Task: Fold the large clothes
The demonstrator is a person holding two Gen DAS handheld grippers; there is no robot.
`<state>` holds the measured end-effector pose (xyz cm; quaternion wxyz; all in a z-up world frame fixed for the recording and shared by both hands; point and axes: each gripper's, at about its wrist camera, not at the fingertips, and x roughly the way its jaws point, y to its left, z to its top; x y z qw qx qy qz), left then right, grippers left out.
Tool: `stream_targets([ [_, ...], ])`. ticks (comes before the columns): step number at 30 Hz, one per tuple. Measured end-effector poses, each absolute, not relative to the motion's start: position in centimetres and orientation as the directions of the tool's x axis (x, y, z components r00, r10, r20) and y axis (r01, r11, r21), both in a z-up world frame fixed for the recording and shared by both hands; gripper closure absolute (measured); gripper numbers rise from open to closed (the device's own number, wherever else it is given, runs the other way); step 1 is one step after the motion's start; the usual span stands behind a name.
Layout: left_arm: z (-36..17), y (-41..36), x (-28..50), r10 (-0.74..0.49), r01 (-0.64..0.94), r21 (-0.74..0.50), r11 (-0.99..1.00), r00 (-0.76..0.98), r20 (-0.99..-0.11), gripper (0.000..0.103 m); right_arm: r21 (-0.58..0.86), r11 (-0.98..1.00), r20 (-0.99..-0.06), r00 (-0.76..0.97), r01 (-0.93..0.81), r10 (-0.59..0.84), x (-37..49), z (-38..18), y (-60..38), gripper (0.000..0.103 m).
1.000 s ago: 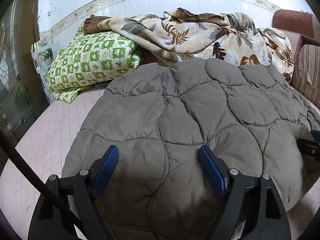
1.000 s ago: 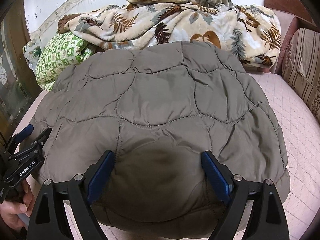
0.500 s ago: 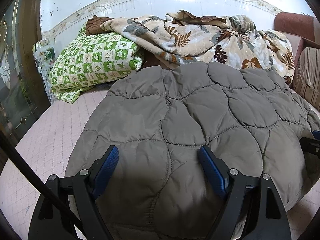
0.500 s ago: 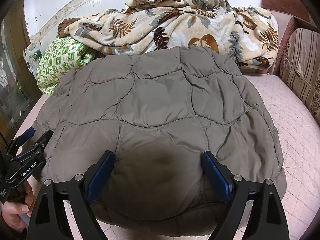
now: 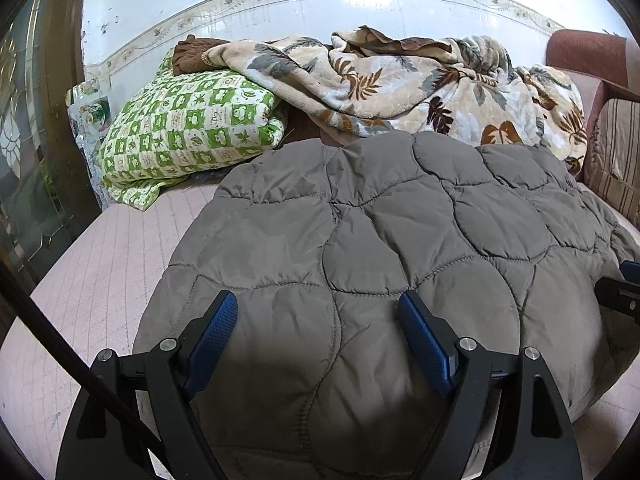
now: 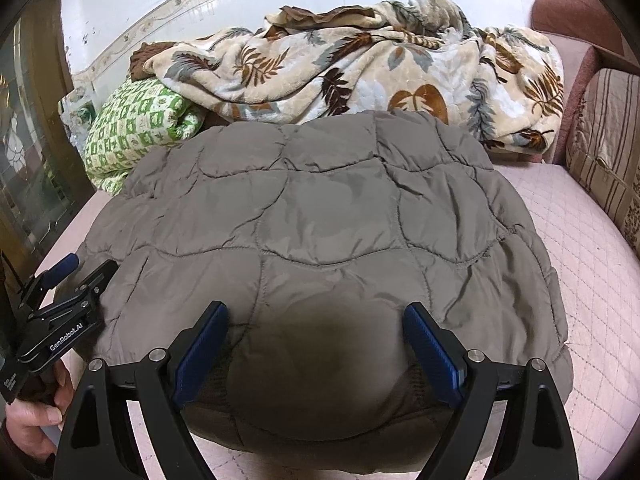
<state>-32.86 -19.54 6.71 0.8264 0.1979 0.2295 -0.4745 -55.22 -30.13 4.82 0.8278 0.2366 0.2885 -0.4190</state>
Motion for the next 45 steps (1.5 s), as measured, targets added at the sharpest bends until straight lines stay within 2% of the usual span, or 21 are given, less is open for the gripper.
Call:
stream_targets([
  [16, 6.9, -19.4, -32.9, -0.698, 0.872, 0.103, 0.478, 0.449, -0.559, 0.021, 0.157, 0.53, -0.673, 0.483, 0.833, -0.56, -55.5, 5.0, -30.0, 0.011],
  [23, 6.7, -19.7, -33.1, -0.683, 0.876, 0.124, 0.467, 0.447, -0.578, 0.021, 0.141, 0.545, -0.706, 0.47, 0.826, -0.53, -54.8, 4.3, -30.0, 0.011],
  [37, 8.7, -18.0, -32.0, -0.68, 0.853, 0.061, 0.519, 0.455, -0.576, 0.021, 0.16, 0.511, -0.677, 0.47, 0.845, -0.566, -57.0, 6.5, -29.3, 0.011],
  [45, 9.7, -16.6, -30.3, -0.647, 0.833, 0.039, 0.552, 0.457, -0.61, 0.021, 0.199, 0.464, -0.675, 0.464, 0.863, -0.574, -59.5, 7.6, -29.5, 0.011],
])
